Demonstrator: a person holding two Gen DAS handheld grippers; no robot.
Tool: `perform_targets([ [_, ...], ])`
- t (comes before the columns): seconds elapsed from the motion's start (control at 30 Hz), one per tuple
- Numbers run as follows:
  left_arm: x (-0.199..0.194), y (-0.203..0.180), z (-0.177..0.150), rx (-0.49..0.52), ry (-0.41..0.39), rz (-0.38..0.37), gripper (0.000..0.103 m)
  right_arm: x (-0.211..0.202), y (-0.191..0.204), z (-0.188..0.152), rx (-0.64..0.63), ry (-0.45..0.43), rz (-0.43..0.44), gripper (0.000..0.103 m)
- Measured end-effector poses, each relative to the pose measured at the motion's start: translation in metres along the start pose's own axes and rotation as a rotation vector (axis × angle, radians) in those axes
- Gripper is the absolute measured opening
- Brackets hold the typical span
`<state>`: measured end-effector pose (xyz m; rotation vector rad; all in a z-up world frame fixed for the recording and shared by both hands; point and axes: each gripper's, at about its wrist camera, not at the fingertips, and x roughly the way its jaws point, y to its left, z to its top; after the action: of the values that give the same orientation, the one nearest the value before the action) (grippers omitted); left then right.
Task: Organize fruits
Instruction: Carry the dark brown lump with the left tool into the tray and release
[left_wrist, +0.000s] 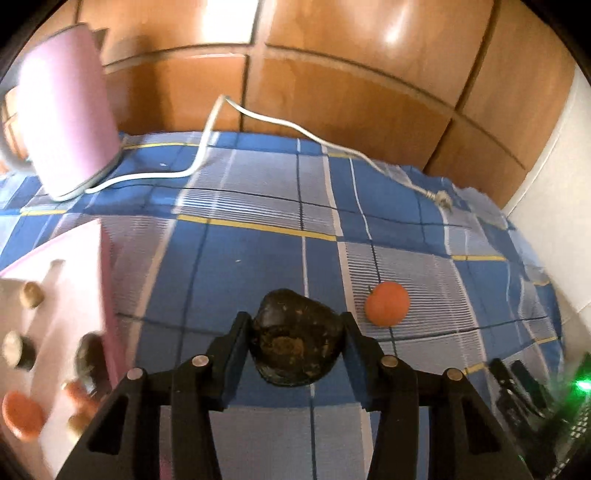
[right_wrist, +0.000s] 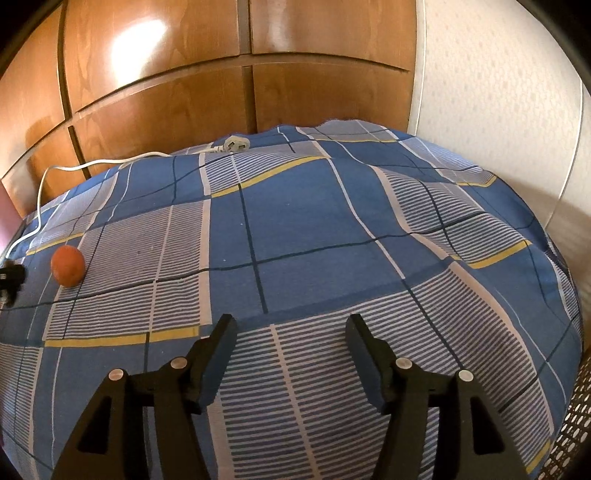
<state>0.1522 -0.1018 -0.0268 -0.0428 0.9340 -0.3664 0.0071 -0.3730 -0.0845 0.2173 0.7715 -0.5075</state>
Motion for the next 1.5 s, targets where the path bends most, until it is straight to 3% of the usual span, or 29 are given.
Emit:
perform_targets([
  [0.27, -0.055, 0.036, -0.016, -0.092, -0.098, 0.013, 0.048, 0.0, 0.0, 0.0, -0.005, -0.003, -0.006, 0.062],
  [0.53, -0.101, 0.114, -0.038, -0.276, -0.168, 0.112, 0.048, -0.001, 0.001, 0.0, -0.012, -0.006, -0.01, 0.062],
  [0.63, -0.111, 0.141, -0.045, -0.335, -0.182, 0.151, 0.048, 0.0, 0.001, -0.001, -0.015, -0.007, -0.013, 0.062],
  [0.83, -0.113, 0.183, -0.051, -0.451, -0.168, 0.157, 0.048, -0.001, 0.002, -0.001, -0.02, -0.007, -0.019, 0.062],
  [1.13, -0.087, 0.187, -0.041, -0.422, -0.12, 0.162, 0.049, -0.001, 0.002, -0.001, -0.026, -0.006, -0.026, 0.062],
  [1.5, -0.064, 0.181, -0.039, -0.364, -0.092, 0.224, 0.052, 0.0, 0.002, -0.001, -0.027, -0.007, -0.027, 0.062],
])
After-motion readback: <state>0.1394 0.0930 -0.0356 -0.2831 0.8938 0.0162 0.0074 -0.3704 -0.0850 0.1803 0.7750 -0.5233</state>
